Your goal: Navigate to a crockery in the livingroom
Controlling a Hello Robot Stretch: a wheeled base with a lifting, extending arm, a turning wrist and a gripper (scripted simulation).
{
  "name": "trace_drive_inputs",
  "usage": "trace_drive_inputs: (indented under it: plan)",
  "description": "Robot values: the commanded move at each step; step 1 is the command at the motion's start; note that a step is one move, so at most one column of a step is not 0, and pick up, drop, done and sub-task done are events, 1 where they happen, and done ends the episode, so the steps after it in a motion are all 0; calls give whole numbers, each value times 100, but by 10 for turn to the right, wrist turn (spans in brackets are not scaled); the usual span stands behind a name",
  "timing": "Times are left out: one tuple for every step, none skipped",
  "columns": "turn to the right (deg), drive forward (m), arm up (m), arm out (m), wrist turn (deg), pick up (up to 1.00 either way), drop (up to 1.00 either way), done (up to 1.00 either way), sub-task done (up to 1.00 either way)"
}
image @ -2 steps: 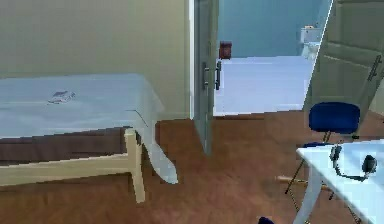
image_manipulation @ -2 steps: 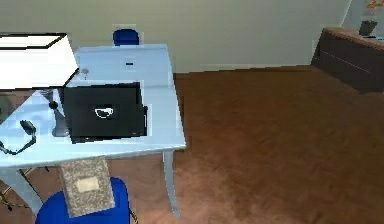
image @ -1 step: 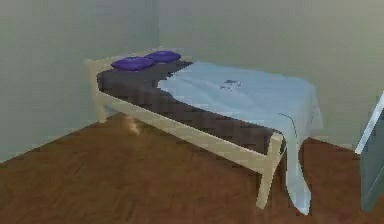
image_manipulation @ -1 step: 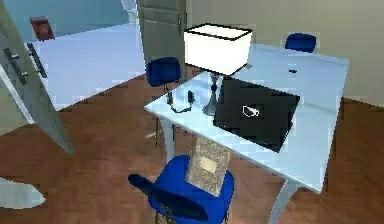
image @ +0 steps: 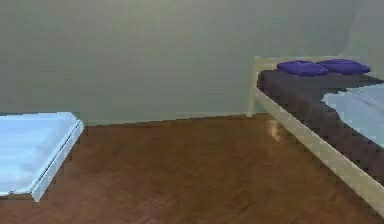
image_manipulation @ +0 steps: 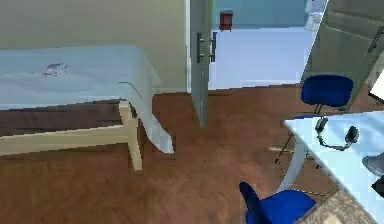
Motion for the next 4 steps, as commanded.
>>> trace_drive_inputs:
  plan:
    - [-450, 0, 0, 0, 0, 0, 0, 0, 0]
    - [-150, 0, 0, 0, 0, 0, 0, 0, 0]
    - [0, 20, 0, 0, 0, 0, 0, 0, 0]
    - [450, 0, 0, 0, 0, 0, 0, 0, 0]
